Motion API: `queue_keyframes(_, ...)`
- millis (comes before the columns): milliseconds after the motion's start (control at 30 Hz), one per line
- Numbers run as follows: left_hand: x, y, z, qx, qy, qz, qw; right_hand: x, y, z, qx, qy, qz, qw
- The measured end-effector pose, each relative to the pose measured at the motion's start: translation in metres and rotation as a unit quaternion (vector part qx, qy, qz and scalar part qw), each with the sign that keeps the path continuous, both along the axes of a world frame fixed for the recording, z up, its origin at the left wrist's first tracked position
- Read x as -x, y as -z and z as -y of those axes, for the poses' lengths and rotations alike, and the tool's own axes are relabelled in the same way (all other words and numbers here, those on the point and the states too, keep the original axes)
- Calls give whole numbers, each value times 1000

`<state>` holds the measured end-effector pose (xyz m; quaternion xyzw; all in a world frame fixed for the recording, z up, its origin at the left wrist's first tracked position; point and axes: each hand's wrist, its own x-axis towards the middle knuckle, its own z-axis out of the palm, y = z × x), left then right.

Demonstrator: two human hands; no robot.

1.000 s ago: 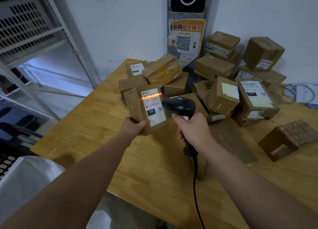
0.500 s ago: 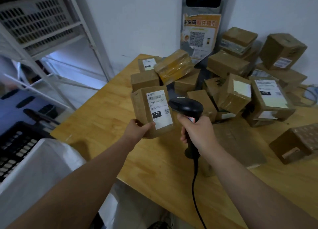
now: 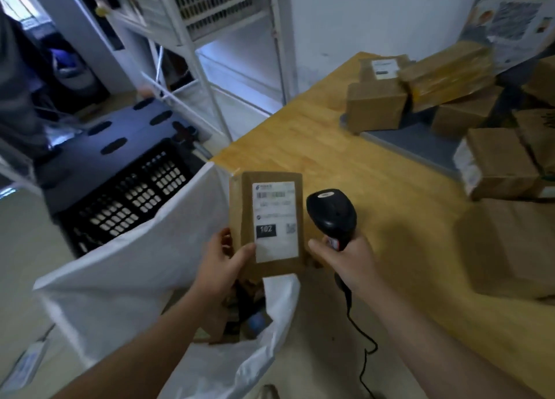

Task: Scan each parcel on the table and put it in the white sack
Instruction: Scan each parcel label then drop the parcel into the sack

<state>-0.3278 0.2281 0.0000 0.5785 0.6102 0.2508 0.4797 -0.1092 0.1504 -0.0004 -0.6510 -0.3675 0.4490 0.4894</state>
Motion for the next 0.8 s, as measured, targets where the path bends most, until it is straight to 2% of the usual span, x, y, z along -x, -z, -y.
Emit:
queue_keyframes(133, 85, 27, -8, 42, -45, -62, 996, 56, 39, -30, 47, -14, 52, 997)
queue_keyframes(267, 137, 60, -19, 101, -72, -120, 985, 104, 87, -56, 61, -63, 167, 982)
queue_keyframes(367, 161, 86, -37, 133, -40, -182, 973, 123, 109, -68, 129, -77, 251, 956)
queue_keyframes(567, 174, 133, -73, 217, 11, -212, 953, 141, 129, -77, 184, -39, 375, 908)
queue_keyframes(633, 170, 144, -78, 239, 27, -227, 944, 142, 126, -75, 180, -10, 389, 904)
queue_keyframes(733, 159, 155, -82, 263, 46, -247, 931, 134, 118, -61, 136, 76, 323, 934)
queue_keyframes(800, 148, 163, -85, 284, 44, -229, 930, 129, 111, -50, 108, 118, 291, 943)
